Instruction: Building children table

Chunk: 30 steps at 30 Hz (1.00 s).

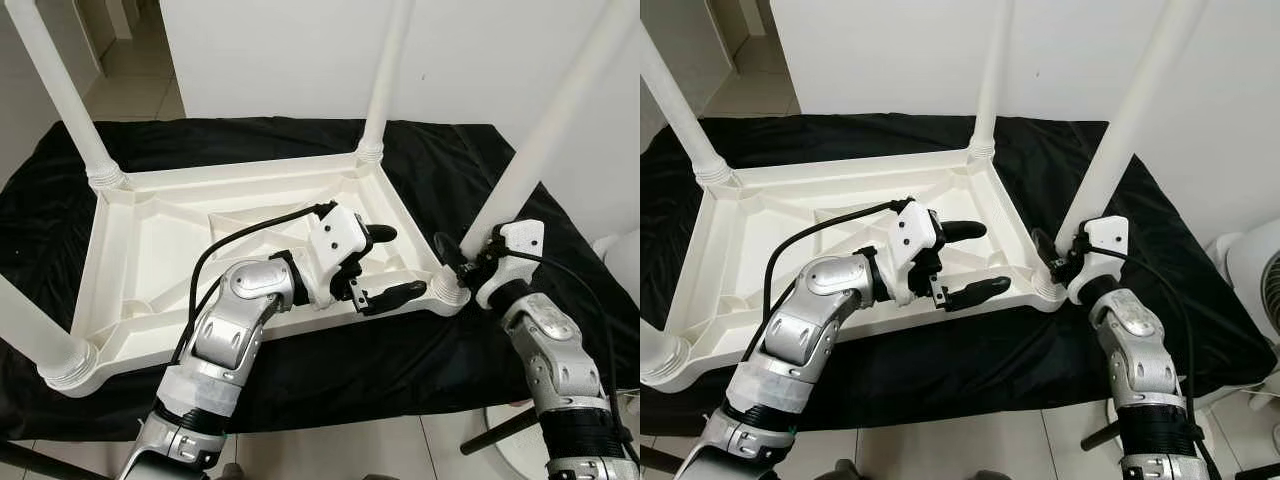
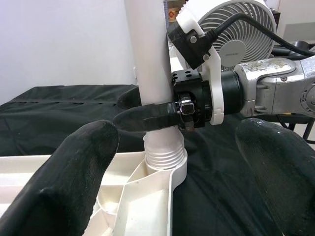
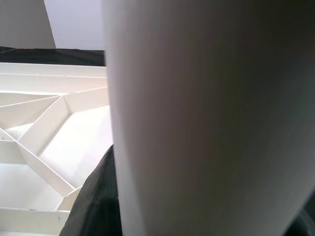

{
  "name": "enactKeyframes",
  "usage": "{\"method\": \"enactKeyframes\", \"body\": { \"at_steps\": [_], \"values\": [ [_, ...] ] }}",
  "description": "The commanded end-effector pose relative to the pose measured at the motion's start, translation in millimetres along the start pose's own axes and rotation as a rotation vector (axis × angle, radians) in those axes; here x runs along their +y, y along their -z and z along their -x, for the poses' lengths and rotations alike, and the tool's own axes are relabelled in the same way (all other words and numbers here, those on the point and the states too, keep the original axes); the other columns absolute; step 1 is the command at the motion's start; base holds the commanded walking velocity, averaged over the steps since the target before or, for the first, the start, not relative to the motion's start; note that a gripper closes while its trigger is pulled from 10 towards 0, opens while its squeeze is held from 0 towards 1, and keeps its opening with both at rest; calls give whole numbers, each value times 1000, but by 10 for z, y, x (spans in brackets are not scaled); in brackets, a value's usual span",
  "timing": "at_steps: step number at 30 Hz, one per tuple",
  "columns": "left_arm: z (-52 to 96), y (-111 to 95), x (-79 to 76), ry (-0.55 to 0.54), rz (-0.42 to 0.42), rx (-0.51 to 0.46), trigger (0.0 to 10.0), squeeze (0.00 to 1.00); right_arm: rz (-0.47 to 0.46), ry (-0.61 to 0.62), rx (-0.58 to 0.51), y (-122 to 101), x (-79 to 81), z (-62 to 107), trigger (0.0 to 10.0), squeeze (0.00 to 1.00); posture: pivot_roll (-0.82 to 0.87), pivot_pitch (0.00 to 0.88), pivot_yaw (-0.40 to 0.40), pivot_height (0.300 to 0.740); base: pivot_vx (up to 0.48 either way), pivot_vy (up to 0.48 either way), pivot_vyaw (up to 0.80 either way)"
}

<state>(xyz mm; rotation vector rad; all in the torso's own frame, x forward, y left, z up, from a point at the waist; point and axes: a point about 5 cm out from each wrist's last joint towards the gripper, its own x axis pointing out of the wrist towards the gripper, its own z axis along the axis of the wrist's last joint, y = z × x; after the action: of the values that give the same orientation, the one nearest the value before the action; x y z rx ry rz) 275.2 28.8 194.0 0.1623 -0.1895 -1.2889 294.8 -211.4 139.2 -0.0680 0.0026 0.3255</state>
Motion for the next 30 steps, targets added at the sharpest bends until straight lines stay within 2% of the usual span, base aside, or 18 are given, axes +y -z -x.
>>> {"method": "enactKeyframes", "body": {
  "at_steps": [1, 5, 7, 9, 11, 14, 25, 26, 30],
  "values": [
    [10, -4, 61, -136, 3, 7, 10000, 0, -53, -16, 219, 434, 132, 80, 10000, 0, -10, 18, -16, 740, 0, 0, 0],
    [14, -11, 59, -140, 4, 5, 10000, 0, -98, 28, 201, 458, 220, 98, 10000, 0, -11, 20, -16, 740, 0, 0, 0],
    [16, -13, 59, -140, 6, 4, 10000, 0, -119, 102, 189, 466, 244, 92, 10000, 0, -12, 22, -16, 740, 0, 0, 0],
    [15, -12, 60, -139, 7, 4, 10000, 0, -155, 227, 167, 458, 251, 64, 10000, 0, -17, 26, -13, 740, 0, 0, 0],
    [15, -12, 60, -139, 7, 4, 10000, 0, -155, 227, 167, 458, 251, 64, 10000, 0, -17, 26, -13, 740, 0, 0, 0],
    [5, -16, 55, -133, 9, 2, 10000, 0, -214, 424, 140, 437, 244, 35, 10000, 0, -20, 27, -8, 740, 0, 0, 0],
    [-3, -21, 49, -128, 11, 0, 10000, 0, -257, 642, 135, 353, 391, -84, 10000, 0, -21, 22, -10, 740, 0, 0, 0],
    [-5, -21, 49, -129, 11, -1, 10000, 0, -274, 758, 155, 328, 382, -106, 10000, 0, -21, 21, -11, 740, 0, 0, 0],
    [-7, -22, 47, -129, 10, -1, 10000, 0, -262, 875, 171, 295, 358, -114, 10000, 0, -21, 19, -10, 740, 0, 0, 0]
  ]
}}
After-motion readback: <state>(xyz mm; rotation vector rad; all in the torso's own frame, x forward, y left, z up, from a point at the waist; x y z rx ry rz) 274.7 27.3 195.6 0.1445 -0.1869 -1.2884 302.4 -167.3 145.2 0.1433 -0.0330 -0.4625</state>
